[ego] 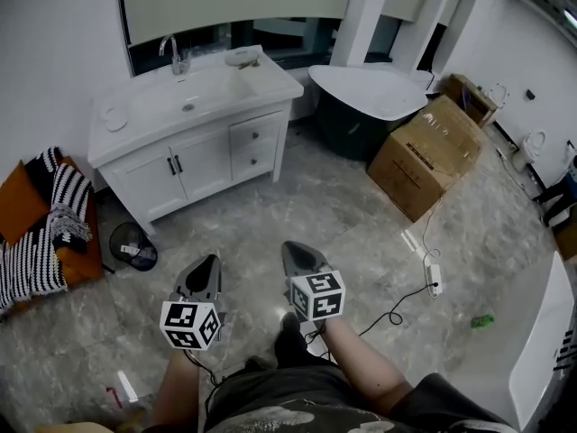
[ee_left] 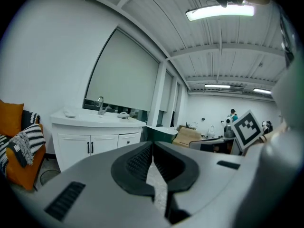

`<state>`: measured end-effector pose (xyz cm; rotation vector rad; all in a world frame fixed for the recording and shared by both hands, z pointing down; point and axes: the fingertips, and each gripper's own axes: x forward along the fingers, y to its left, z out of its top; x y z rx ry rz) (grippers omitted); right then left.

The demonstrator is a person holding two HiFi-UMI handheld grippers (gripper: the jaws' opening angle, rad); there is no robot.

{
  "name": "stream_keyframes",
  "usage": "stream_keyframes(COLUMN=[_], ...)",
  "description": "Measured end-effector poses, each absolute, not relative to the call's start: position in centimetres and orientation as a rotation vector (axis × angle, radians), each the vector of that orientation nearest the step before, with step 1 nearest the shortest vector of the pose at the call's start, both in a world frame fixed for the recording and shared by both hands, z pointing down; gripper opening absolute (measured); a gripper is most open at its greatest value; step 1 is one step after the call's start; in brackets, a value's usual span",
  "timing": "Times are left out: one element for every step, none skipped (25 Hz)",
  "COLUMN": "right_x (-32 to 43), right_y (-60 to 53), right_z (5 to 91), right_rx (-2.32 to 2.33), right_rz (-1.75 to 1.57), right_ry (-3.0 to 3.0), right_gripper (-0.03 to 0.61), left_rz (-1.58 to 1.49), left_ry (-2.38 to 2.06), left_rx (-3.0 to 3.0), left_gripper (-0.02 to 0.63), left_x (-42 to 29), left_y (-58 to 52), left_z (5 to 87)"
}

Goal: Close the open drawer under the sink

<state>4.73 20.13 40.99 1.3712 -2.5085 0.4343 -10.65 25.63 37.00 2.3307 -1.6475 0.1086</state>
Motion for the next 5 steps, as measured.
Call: stream_keyframes(right_x=[4.5,4.3,4.1,3.9,3.8], right_y=[20.6,21.0,21.5,21.9,22.4], right_z=[40.8,40.8,40.8,40.9,41.0], right_rx=[1.375,1.378,1.380,1.382,1.384], right_rz=[0.428,0.425,0.423,0.422,0.421], right_ry=[-2.513,-2.517,-2.519,-2.519,-2.519], right_gripper=[0.028,0.028,0.028,0.028,0.027], left_rz=[0.106,0.105,0.107,0.111,0.116], left_ry=[-1.642,-1.637,-1.633,-1.628,-1.624], left_rx=[2.339,2.346,2.353,2.360,2.367], left_gripper=[0.018,0.019,0.019,0.019,0.019], left_x=[-10.8,-10.9,-10.9,-11.0,-11.0], left_y=[26.0,26.4,26.7,27.1,27.4], left_z=[37.0,37.0,37.0,37.1,37.2])
